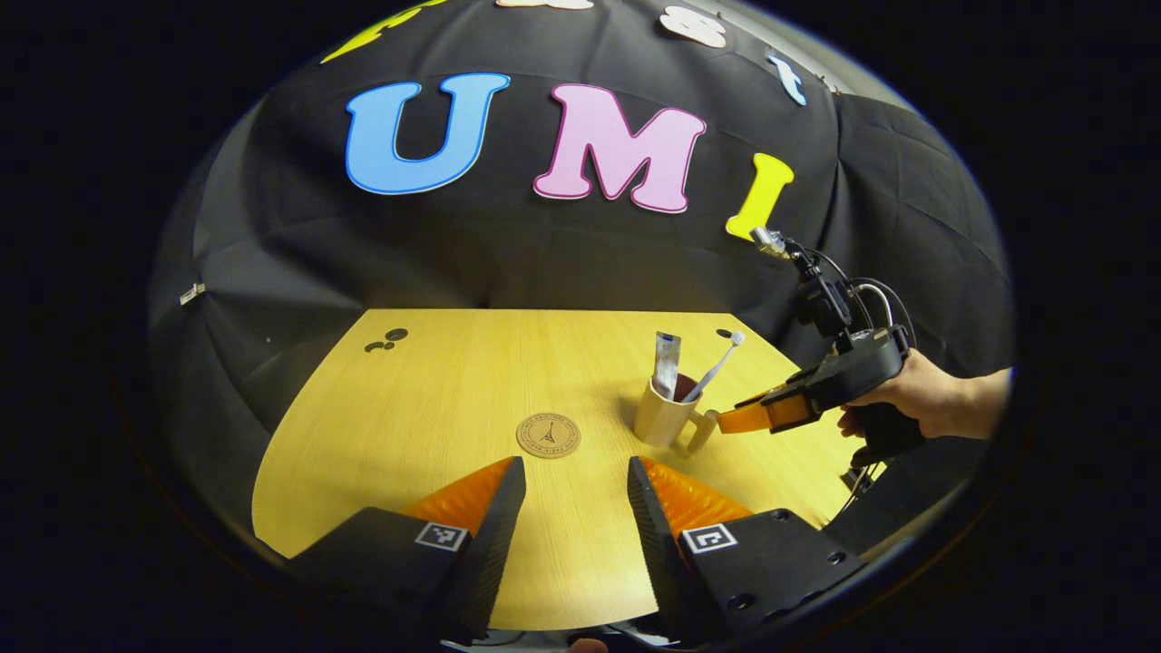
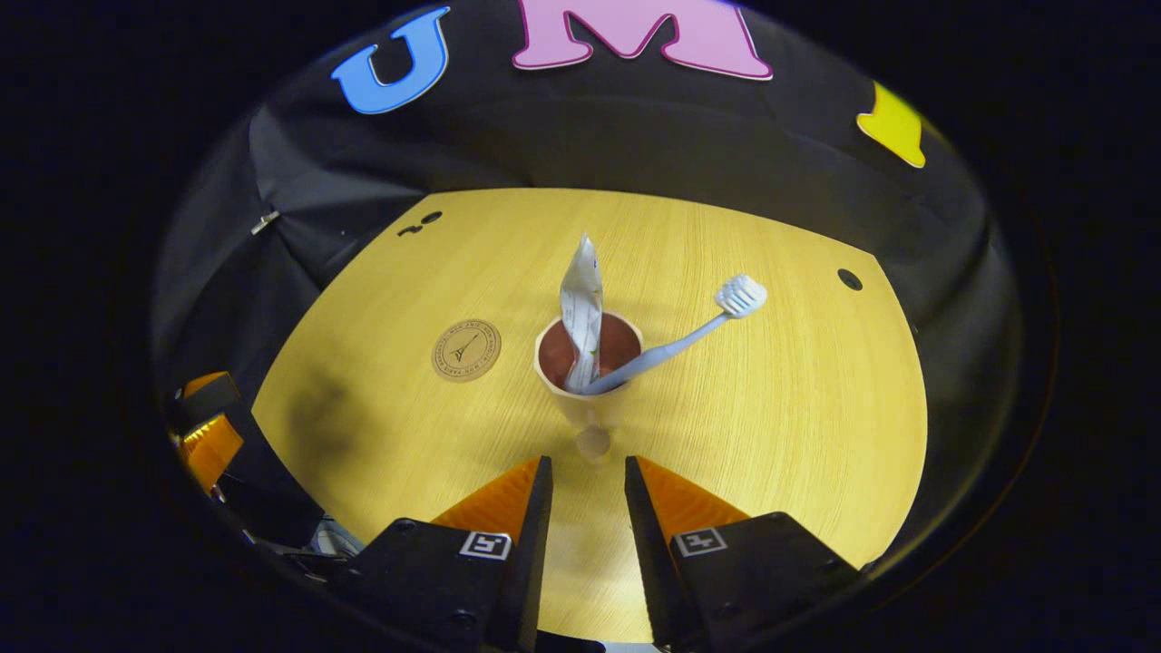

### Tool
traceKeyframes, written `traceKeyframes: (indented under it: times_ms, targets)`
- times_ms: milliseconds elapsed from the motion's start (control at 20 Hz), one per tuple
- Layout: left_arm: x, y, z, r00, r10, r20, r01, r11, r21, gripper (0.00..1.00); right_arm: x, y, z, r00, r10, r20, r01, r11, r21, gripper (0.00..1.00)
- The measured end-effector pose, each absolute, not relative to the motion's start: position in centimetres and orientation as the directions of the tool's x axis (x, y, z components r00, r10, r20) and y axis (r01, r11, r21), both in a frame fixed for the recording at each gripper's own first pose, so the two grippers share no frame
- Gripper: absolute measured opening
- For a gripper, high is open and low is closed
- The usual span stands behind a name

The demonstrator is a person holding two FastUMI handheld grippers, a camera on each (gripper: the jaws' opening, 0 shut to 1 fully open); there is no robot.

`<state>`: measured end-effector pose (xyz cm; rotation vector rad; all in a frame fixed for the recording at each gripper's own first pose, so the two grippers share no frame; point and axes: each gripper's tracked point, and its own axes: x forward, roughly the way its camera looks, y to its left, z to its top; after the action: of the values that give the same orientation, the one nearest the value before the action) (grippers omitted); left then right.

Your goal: Put the toothbrush and toothpaste on the desktop into the cup, then pick up the cup and place it on the coaster on the desktop.

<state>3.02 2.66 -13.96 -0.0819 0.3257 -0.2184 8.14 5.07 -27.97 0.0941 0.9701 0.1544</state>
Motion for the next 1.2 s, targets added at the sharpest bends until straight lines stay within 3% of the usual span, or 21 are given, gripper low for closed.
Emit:
traceKeyframes:
  times_ms: [1100,1200]
  targets:
    - [5.1,6.2,-15.7,0.922,-0.170,-0.348,0.129,0.982,-0.138,0.71,12.3,6.1,-36.5,0.254,0.082,-0.964,-0.167,0.985,0.040,0.50]
    - [5.3,6.4,-15.8,0.921,-0.169,-0.351,0.128,0.982,-0.138,0.71,12.3,5.9,-36.8,0.233,0.076,-0.970,-0.143,0.989,0.044,0.41]
